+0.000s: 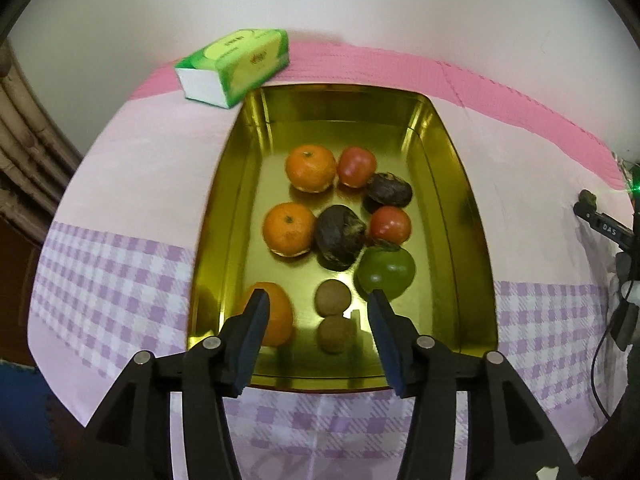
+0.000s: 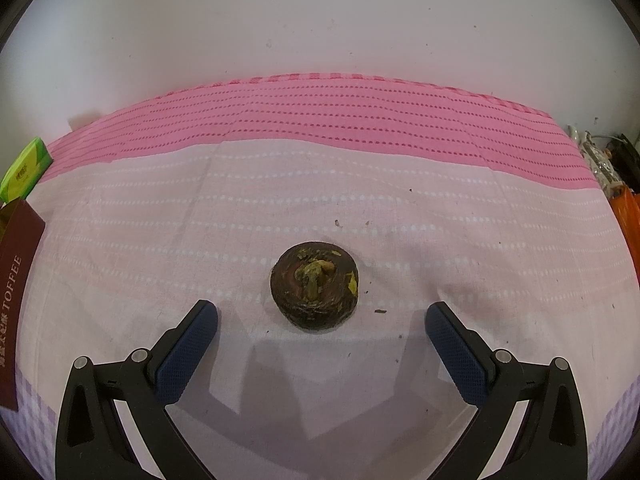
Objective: Organize fruits
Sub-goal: 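Carry the olive-green fruits into the tin with the left tool and open it, then carry the dark brown fruit into the tin with the right tool and release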
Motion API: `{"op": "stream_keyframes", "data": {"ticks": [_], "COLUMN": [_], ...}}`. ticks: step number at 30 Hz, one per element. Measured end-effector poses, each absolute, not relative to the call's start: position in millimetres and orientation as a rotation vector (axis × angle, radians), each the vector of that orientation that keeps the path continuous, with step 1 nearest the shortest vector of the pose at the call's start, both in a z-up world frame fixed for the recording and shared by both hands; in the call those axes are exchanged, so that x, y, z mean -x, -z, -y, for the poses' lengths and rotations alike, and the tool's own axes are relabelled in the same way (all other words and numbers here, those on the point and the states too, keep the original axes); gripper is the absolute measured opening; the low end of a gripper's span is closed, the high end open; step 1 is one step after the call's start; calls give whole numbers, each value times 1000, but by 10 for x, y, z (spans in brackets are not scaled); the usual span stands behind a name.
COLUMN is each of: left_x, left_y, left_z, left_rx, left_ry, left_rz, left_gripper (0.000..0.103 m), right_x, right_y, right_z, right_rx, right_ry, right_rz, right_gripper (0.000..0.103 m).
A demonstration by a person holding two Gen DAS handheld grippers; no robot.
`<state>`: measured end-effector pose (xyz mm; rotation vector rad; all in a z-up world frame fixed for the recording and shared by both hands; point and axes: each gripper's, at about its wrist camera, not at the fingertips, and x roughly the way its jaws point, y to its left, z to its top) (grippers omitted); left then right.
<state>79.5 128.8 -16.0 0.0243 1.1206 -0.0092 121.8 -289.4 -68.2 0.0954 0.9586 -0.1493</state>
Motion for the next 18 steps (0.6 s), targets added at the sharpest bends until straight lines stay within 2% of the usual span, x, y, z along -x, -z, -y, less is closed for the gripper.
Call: {"op": "stream_keyframes", "data": {"ticks": [6,14,18], "left_x": [-748,-666,-665], "left_y": [140,88,87], "left_z": [-1409,-1445,-1488], "left_rx": [-16,-33,-34], "left_ry": [-26,-53,-59], "left_rz": [-1107,-1070,-1064], "left_gripper": [52,61,65], "right_x": [-1189,-1231,-1233], "right_y": [660,627,621], "right_z": [2838,2789,2789], "right_rx": [-89,-85,-88], "right_ry": [145,137,140], "right_rz": [-934,-925,-924], "right_gripper": [87,67,64]}}
